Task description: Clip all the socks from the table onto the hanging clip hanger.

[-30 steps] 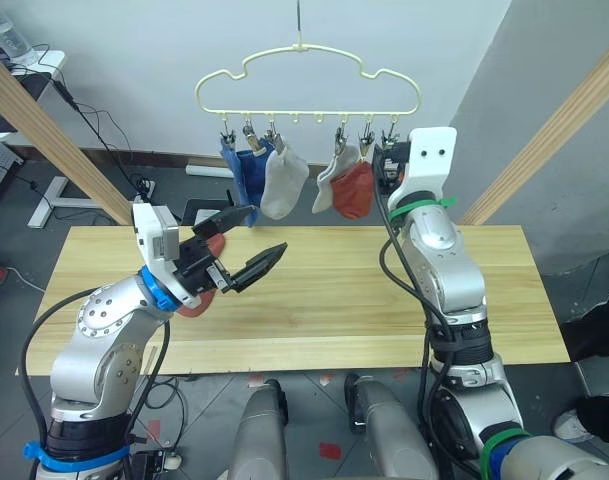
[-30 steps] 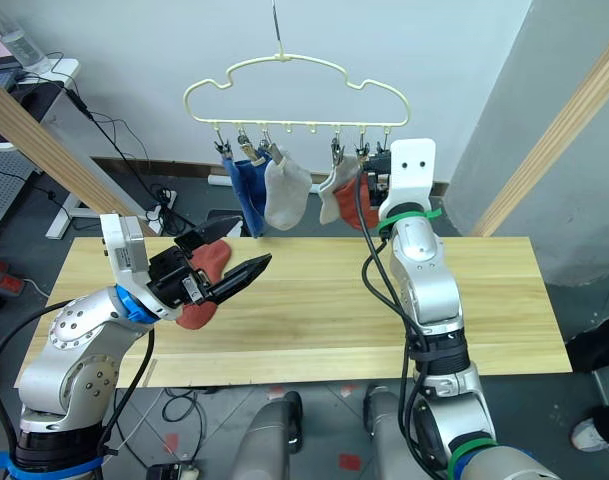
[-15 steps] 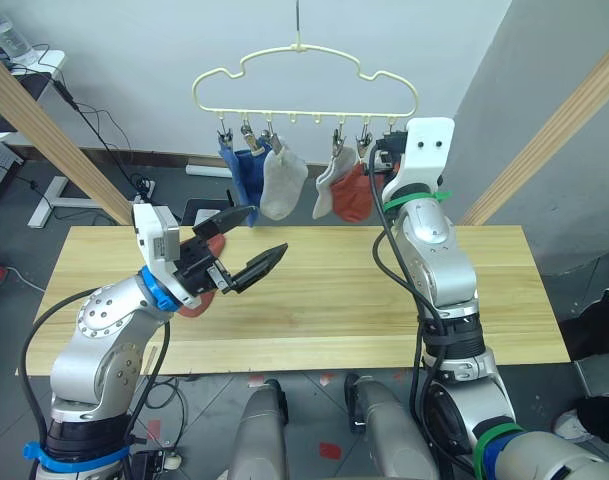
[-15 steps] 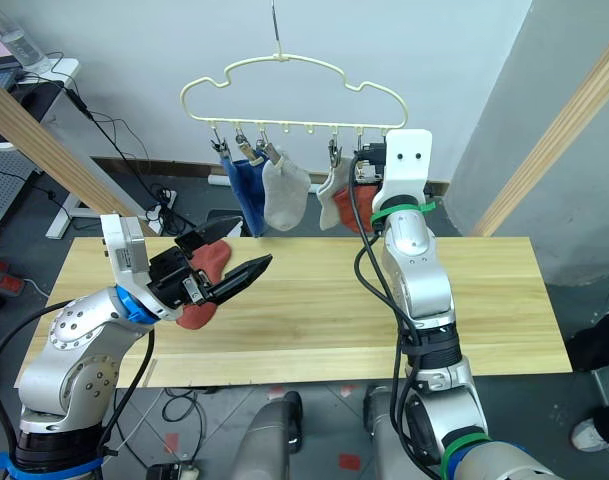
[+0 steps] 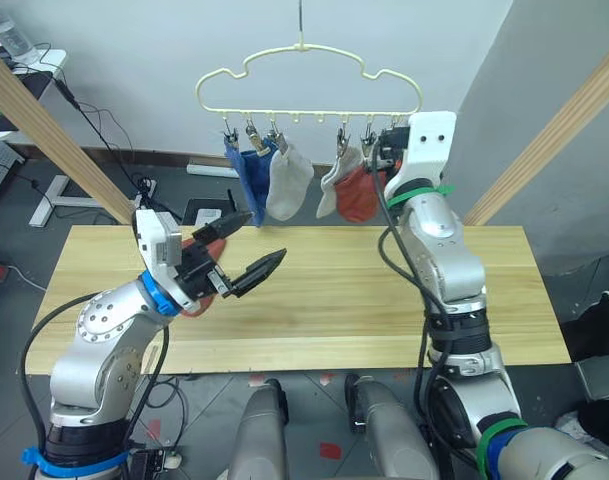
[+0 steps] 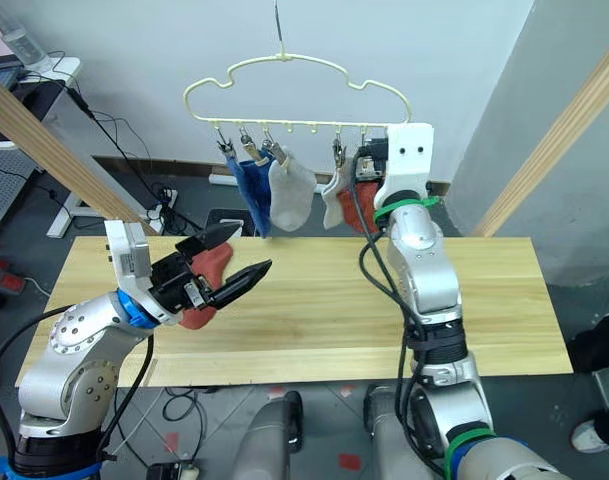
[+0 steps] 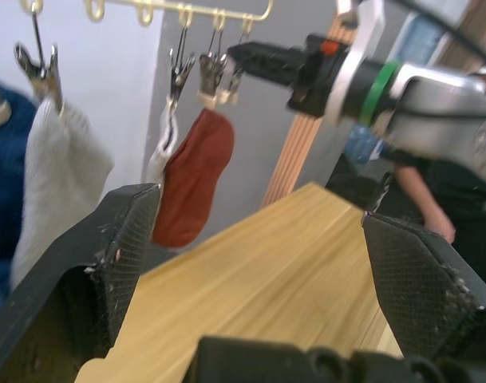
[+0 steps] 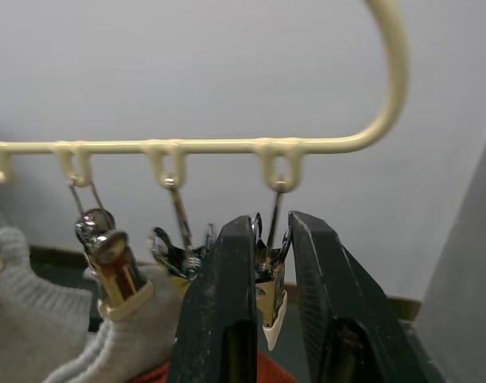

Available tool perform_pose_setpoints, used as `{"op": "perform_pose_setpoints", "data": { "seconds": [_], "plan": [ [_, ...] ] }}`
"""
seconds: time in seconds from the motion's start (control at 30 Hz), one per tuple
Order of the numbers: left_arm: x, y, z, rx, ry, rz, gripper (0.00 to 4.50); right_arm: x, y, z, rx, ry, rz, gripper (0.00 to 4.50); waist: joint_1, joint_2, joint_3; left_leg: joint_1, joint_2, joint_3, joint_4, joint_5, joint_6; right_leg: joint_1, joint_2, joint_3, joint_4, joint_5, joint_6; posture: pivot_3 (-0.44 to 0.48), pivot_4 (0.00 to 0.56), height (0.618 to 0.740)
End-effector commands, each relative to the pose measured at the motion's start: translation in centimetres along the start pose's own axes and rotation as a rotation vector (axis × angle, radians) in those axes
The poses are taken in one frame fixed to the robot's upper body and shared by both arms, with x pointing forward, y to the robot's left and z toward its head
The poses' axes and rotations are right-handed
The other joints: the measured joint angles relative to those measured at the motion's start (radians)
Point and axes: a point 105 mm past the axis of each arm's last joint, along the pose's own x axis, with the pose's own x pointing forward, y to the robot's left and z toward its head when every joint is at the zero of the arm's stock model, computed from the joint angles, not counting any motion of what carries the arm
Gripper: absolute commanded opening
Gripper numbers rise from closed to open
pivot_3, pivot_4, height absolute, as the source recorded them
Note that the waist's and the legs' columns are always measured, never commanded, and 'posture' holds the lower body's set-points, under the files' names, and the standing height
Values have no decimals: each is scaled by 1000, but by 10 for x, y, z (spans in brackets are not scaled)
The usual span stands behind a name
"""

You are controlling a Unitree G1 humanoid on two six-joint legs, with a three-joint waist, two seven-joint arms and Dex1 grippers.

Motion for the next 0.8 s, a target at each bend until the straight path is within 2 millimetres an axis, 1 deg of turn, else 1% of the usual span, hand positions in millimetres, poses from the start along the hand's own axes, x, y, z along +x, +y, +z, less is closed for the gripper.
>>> {"op": "perform_pose_setpoints", "data": {
  "seconds": [0.03, 0.13, 0.2, 0.27, 0.3, 0.37, 0.43, 0.47, 0.6, 0.67, 0.73, 0.8],
  "plan": [
    [-8, 6, -13, 6, 54, 53, 4500, -14, -5, 21, 70, 3, 152, 637, 0, 0, 0, 0, 0, 0, 0, 0, 0, 0, 0, 0, 0, 0, 0, 2, 342, 740],
    [-19, 24, -33, -5, 136, 169, 4500, -23, 1, 29, 159, 63, 330, 637, -3, 0, 0, 0, 0, 0, 0, 0, 0, 0, 0, 0, 0, 0, 0, -23, 348, 740],
    [-27, 37, -48, 16, 205, 246, 4500, -28, 4, 29, 182, 113, 420, 637, -6, 0, 0, 0, 1, 0, 0, 0, 0, 0, 1, 0, 0, 0, 0, -23, 348, 740],
    [-34, 51, -56, 18, 242, 319, 4500, -32, 6, 27, 251, 176, 486, 637, -9, 0, 0, 0, 1, 0, 0, 0, 0, -1, 1, 0, 1, 0, 0, -36, 352, 740],
    [-39, 60, -60, 34, 261, 359, 4500, -34, 7, 26, 286, 205, 516, 637, -9, 0, 0, 0, 1, 0, -1, 0, 0, -1, 1, 0, 1, 0, -1, -36, 352, 740],
    [-53, 85, -71, 54, 323, 476, 4500, -36, 9, 28, 353, 237, 583, 637, -8, 1, 1, 0, 2, 0, -2, 0, 0, -1, 1, 0, 0, 0, -1, -33, 356, 740],
    [-63, 100, -78, 74, 369, 547, 4500, -37, 12, 31, 400, 256, 622, 637, -8, 0, 1, 0, 2, 0, -2, 0, 0, -2, 2, 0, 0, 0, -1, -33, 358, 740],
    [-66, 104, -80, 88, 385, 567, 4500, -37, 13, 32, 412, 263, 634, 637, -9, 0, 1, 0, 2, 0, -2, 0, 0, -2, 2, 0, 0, 0, -1, -33, 358, 740],
    [-71, 115, -90, 26, 398, 613, 4500, -32, 11, 31, 400, 270, 605, 637, -6, 1, 1, -1, 1, 2, -4, 0, 1, -2, 0, 1, -2, -1, -1, -26, 365, 740],
    [-77, 126, -98, 16, 425, 676, 4500, -30, 10, 29, 410, 279, 588, 637, -5, 0, 1, -1, 0, 2, -4, -1, 1, -2, 0, 1, -3, -1, -1, -26, 362, 740],
    [-75, 131, -110, -49, 441, 683, 4500, -30, 12, 28, 411, 284, 590, 637, -4, 0, 1, -2, 0, 1, -4, -1, 1, -2, 0, 0, -3, -1, -1, -26, 361, 740],
    [-69, 132, -117, -93, 436, 668, 4500, -30, 12, 28, 412, 283, 591, 637, -4, 0, 1, -1, 0, 1, -4, 0, 1, -2, 0, 0, -2, -1, -1, -27, 363, 740]
  ]
}}
